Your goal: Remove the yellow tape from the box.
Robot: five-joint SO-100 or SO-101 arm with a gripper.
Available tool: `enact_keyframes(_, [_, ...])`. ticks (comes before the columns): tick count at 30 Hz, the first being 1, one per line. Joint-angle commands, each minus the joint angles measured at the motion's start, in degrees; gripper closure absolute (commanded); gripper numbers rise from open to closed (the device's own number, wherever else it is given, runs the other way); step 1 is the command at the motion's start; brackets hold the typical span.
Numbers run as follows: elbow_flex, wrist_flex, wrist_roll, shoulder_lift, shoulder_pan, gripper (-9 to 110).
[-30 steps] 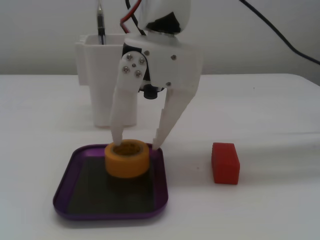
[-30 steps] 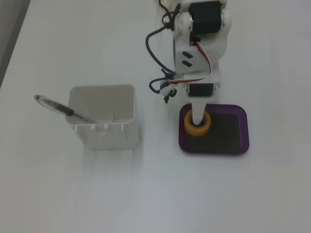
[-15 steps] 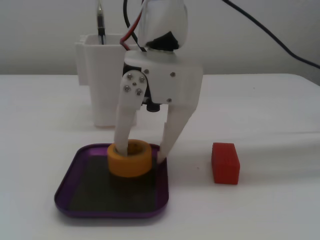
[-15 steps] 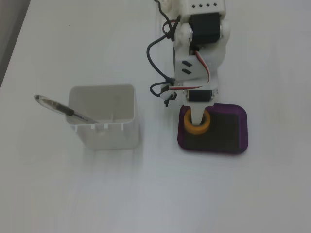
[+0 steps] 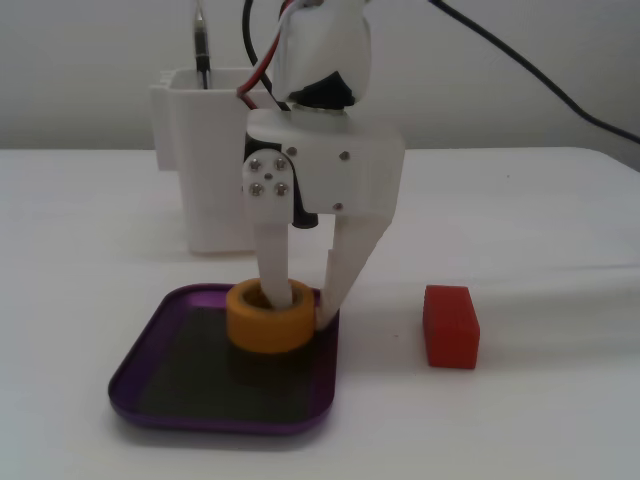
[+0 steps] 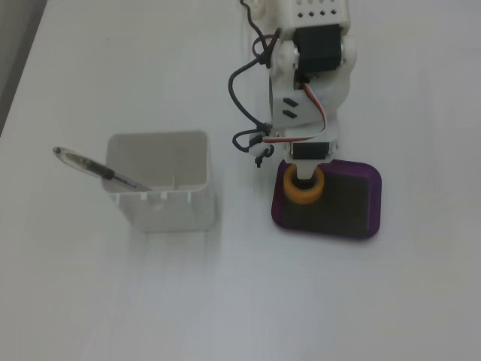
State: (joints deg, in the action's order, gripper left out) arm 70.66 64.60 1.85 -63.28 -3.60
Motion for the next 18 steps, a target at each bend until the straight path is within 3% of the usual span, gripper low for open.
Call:
enact_keyframes(1, [-2.2,-0.4,-0.4,-0.5,-0.9,102])
enact_keyframes(5, [-12.3,4.6,-0.4,-0.5,-0.9,102])
enact_keyframes(13, [-41.0,30.8,-0.4,-0.5,-0.7,102])
enact_keyframes(18, [-40.6,33.3,0.3,-3.6,0.3,102])
